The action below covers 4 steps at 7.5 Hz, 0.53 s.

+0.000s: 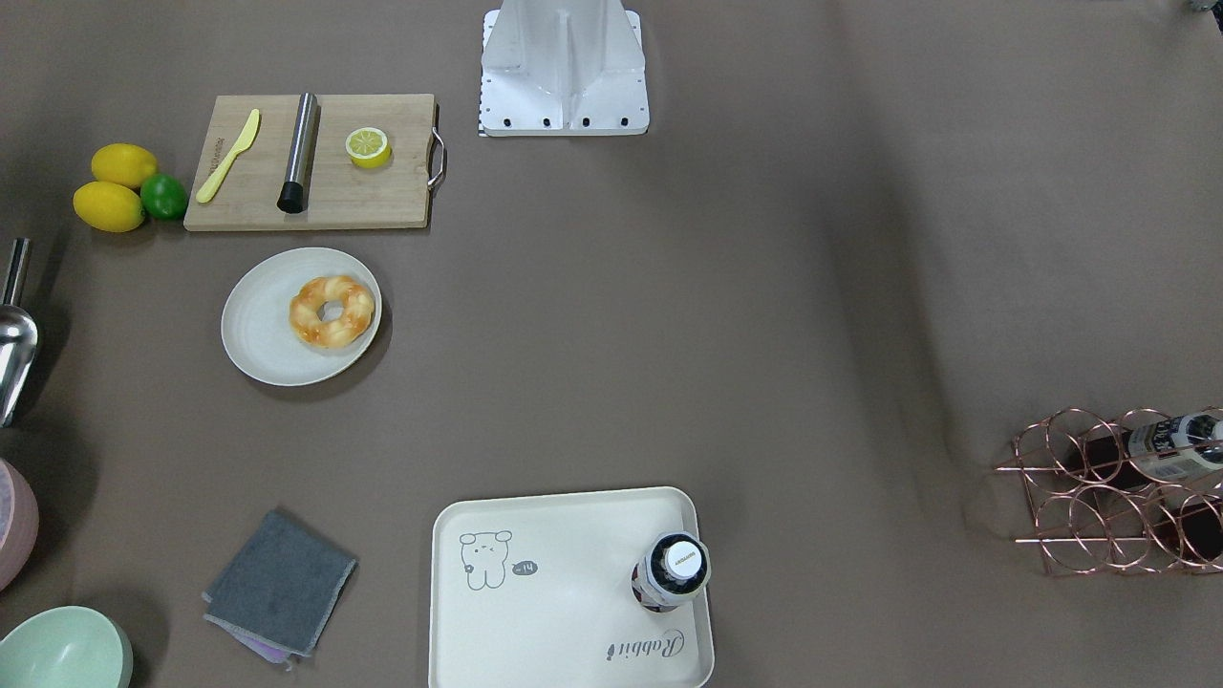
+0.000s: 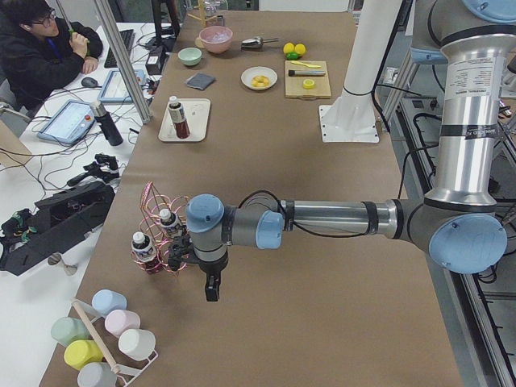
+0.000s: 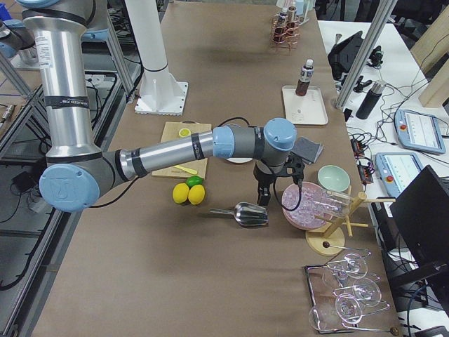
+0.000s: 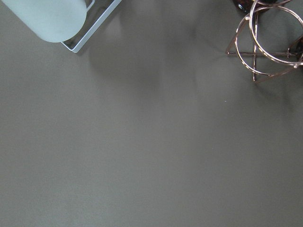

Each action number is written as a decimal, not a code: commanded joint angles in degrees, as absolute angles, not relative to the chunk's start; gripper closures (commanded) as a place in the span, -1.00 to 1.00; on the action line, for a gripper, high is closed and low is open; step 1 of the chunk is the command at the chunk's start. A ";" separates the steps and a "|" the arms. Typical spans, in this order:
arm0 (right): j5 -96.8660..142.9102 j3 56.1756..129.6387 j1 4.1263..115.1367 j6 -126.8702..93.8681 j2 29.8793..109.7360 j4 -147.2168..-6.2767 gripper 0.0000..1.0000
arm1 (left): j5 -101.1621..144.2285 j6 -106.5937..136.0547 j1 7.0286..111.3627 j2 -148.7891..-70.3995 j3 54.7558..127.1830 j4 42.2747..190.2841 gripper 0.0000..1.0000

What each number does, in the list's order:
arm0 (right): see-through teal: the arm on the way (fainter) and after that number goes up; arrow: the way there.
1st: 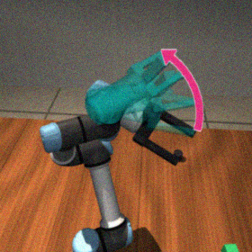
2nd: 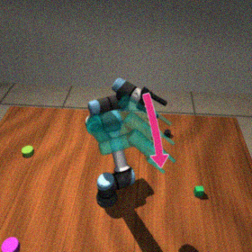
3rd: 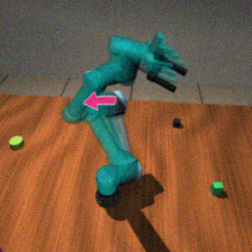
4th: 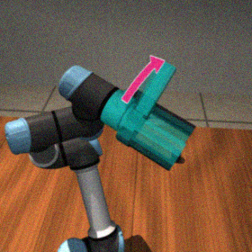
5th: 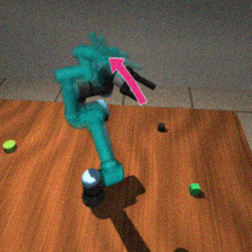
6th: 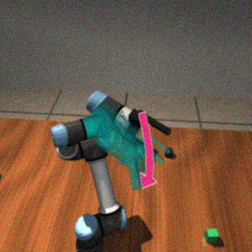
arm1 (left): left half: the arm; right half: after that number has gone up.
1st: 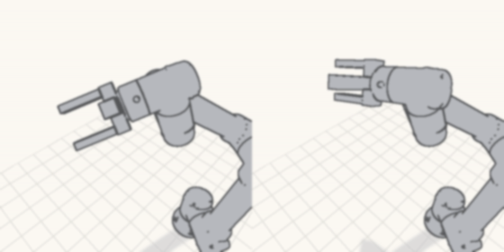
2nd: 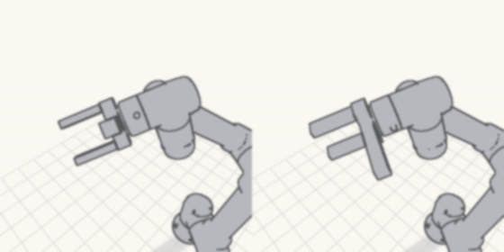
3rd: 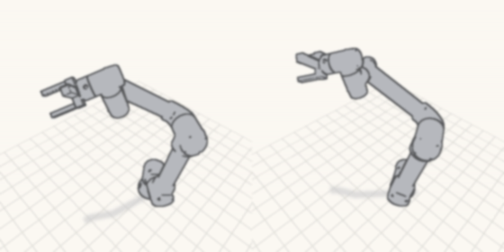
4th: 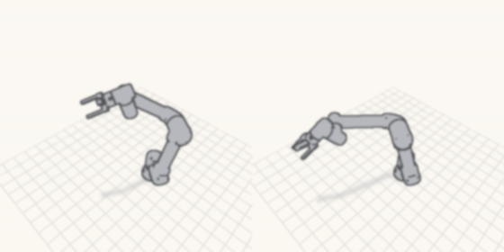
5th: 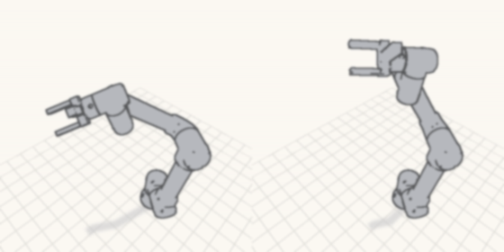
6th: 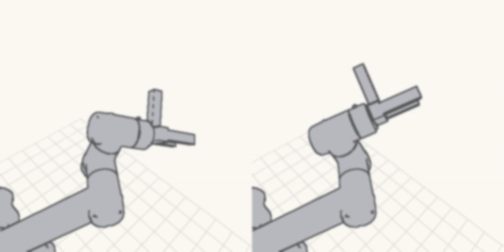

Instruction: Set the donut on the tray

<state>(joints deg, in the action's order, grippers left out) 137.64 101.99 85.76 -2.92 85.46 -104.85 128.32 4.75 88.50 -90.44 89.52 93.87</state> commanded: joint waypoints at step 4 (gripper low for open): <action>140.89 100.47 71.13 -28.00 90.51 -75.47 -1.00 | 128.32 5.01 88.42 -90.18 89.65 93.87 -0.96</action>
<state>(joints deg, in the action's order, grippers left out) 141.11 101.82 75.67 -20.54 88.73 -84.29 128.32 4.90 88.45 -90.18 89.64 93.87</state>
